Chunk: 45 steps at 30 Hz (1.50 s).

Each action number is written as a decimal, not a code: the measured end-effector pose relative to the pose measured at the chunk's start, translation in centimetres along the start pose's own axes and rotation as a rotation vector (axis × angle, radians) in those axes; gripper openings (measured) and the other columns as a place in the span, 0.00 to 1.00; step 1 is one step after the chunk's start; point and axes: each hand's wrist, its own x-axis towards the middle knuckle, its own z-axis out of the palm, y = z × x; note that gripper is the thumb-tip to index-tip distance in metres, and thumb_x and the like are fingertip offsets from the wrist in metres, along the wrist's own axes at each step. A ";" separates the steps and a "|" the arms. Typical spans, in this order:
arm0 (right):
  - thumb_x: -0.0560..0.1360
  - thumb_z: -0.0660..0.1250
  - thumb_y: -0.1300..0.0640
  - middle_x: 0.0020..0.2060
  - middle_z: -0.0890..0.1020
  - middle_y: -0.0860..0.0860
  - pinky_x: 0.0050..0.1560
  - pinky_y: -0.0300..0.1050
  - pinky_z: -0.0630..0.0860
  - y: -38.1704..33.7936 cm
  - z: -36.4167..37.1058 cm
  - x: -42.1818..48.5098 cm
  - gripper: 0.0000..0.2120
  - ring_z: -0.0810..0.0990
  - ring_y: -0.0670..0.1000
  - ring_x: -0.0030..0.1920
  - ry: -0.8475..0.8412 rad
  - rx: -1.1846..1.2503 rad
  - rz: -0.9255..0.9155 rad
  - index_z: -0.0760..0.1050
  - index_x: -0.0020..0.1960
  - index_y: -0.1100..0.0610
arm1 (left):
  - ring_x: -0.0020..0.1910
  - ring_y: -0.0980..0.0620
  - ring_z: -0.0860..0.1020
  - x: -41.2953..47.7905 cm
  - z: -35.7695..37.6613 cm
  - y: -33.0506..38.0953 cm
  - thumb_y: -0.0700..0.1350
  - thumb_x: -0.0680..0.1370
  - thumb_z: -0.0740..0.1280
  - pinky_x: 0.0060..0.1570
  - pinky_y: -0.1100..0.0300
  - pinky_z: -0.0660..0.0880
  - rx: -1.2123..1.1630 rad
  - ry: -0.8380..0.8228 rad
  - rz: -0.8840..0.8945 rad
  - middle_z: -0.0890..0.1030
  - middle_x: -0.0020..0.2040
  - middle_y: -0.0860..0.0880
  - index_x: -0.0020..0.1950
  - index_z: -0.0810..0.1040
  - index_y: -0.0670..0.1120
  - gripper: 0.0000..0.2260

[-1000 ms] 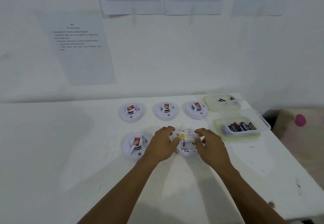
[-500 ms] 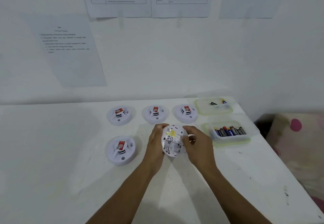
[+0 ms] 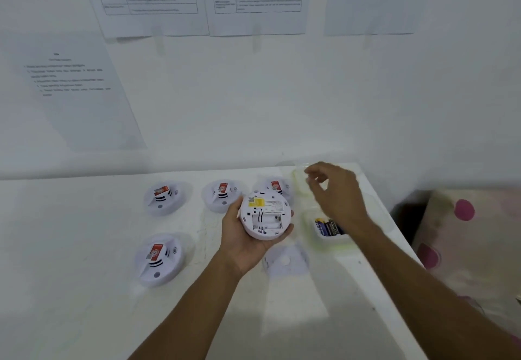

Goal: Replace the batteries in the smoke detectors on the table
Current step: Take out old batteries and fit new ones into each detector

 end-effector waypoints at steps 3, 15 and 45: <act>0.74 0.70 0.60 0.40 0.84 0.47 0.45 0.40 0.78 4.1 -1.8 4.6 0.05 0.82 0.45 0.40 -0.133 -0.029 0.054 0.81 0.47 0.53 | 0.70 0.34 0.69 1.7 0.8 0.1 0.56 0.79 0.59 0.63 0.38 0.69 0.037 0.005 0.003 0.76 0.66 0.34 0.66 0.77 0.41 0.24; 0.68 0.75 0.61 0.36 0.80 0.46 0.24 0.33 0.69 9.6 1.3 13.9 0.07 0.74 0.43 0.24 -0.630 -0.361 0.099 0.83 0.44 0.53 | 0.70 0.33 0.69 7.4 0.7 2.1 0.60 0.76 0.62 0.59 0.38 0.75 0.042 -0.024 -0.002 0.72 0.69 0.34 0.73 0.68 0.42 0.32; 0.69 0.76 0.53 0.50 0.75 0.47 0.49 0.24 0.65 -2.9 7.2 -1.4 0.07 0.70 0.46 0.53 0.128 0.283 0.118 0.82 0.45 0.53 | 0.70 0.38 0.70 6.1 1.2 3.2 0.56 0.79 0.55 0.70 0.46 0.65 0.023 0.082 0.277 0.75 0.68 0.37 0.71 0.73 0.41 0.26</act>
